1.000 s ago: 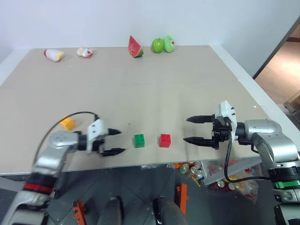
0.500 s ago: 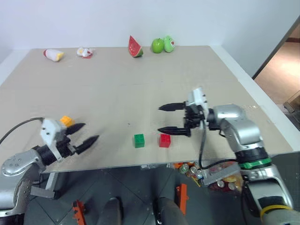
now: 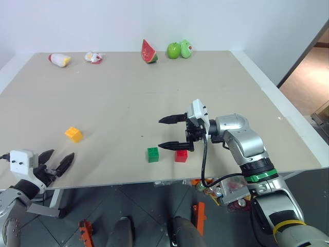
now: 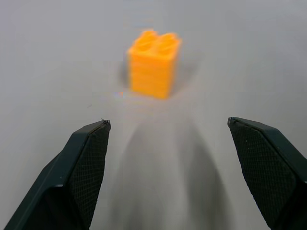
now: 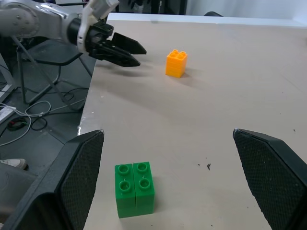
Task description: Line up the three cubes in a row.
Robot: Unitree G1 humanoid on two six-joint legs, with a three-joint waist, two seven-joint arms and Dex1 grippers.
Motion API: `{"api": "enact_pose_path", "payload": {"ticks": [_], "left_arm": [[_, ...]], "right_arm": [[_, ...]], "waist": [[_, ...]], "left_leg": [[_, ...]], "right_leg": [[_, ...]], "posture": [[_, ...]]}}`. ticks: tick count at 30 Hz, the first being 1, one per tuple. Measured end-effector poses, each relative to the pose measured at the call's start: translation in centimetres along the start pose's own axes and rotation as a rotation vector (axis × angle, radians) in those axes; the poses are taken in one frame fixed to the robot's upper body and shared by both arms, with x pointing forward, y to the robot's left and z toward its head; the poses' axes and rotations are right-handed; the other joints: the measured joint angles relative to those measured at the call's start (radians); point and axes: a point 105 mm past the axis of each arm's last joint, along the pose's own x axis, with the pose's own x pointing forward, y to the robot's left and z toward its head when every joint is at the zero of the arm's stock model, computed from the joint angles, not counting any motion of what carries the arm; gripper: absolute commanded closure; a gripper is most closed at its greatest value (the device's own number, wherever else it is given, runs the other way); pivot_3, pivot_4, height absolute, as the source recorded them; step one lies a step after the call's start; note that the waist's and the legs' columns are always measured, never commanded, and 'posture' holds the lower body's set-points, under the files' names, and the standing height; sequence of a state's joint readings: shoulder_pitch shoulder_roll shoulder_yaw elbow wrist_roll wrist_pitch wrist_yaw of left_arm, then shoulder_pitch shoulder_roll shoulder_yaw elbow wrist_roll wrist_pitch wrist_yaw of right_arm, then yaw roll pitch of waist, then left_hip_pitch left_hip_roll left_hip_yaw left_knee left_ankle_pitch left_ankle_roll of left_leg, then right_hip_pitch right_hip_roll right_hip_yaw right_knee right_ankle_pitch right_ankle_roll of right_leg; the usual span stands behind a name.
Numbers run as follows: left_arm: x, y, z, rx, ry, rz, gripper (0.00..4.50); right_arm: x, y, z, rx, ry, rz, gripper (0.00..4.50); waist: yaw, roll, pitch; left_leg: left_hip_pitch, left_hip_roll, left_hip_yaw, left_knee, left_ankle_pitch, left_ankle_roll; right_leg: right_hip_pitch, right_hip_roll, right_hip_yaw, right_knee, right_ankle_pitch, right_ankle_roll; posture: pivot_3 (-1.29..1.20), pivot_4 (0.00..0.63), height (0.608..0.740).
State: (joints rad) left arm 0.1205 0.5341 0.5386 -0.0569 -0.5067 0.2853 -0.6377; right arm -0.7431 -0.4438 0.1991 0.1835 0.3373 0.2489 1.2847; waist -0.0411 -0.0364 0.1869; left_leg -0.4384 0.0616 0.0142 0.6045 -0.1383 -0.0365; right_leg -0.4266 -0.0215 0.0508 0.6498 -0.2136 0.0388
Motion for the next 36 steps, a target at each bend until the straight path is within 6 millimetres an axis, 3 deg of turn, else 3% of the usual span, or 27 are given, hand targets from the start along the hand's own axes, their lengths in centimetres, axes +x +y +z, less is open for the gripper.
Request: {"api": "enact_pose_path", "payload": {"ticks": [5, 16, 23, 26, 32, 36], "left_arm": [[2.1, 1.6, 0.9, 0.045, 0.001, -0.014, 0.46], [6.1, -0.1, 0.5, 0.04, 0.019, -0.146, 0.46], [7.3, 0.9, 0.7, 0.058, 0.029, -0.136, 0.46], [7.4, 1.0, 0.9, 0.059, 0.021, -0.14, 1.22], [6.9, 0.4, 0.5, 0.067, 0.029, -0.178, 3.16], [6.6, -1.1, 0.3, 0.1, 0.048, -0.26, 3.15]], "right_arm": [[0.0, 0.0, 0.0, -0.002, 0.001, -0.005, 0.0], [-0.9, 0.4, 0.3, -0.012, 0.016, -0.031, 0.0], [-1.0, 0.3, 0.1, -0.003, 0.023, -0.054, 0.0], [-1.1, 0.2, 0.1, -0.003, 0.026, -0.058, 0.0], [-1.4, 0.2, -0.1, -0.004, 0.038, -0.065, 0.0], [-1.4, 0.2, -0.1, -0.004, 0.039, -0.066, 0.0]], "waist": [[0.0, 0.0, 0.0], [0.003, -0.001, -0.001], [0.003, -0.001, -0.001], [0.003, -0.001, -0.001], [0.003, -0.001, -0.001], [0.003, -0.001, -0.001]], "left_leg": [[0.0, 0.0, 0.001, -0.001, 0.0, 0.0], [-0.001, 0.002, 0.004, -0.003, 0.0, 0.0], [-0.001, 0.002, 0.004, -0.002, 0.0, 0.0], [-0.001, 0.002, 0.004, -0.002, 0.0, 0.0], [-0.001, 0.002, 0.004, -0.003, 0.0, 0.0], [-0.001, 0.002, 0.005, -0.002, 0.0, 0.0]], "right_leg": [[-0.001, 0.0, 0.0, 0.0, 0.0, 0.0], [-0.002, 0.001, 0.0, 0.0, -0.001, -0.001], [-0.002, 0.001, 0.0, 0.0, -0.001, 0.0], [-0.002, 0.001, 0.001, 0.0, -0.001, 0.0], [-0.003, 0.001, 0.001, 0.0, -0.001, 0.0], [-0.002, 0.001, 0.001, 0.0, -0.001, 0.0]], "posture": [[0.0, 0.15, 0.74], [0.0, 0.15, 0.74], [0.0, 0.15, 0.74], [0.0, 0.15, 0.74], [0.0, 0.15, 0.74], [0.0, 0.15, 0.74]]}}
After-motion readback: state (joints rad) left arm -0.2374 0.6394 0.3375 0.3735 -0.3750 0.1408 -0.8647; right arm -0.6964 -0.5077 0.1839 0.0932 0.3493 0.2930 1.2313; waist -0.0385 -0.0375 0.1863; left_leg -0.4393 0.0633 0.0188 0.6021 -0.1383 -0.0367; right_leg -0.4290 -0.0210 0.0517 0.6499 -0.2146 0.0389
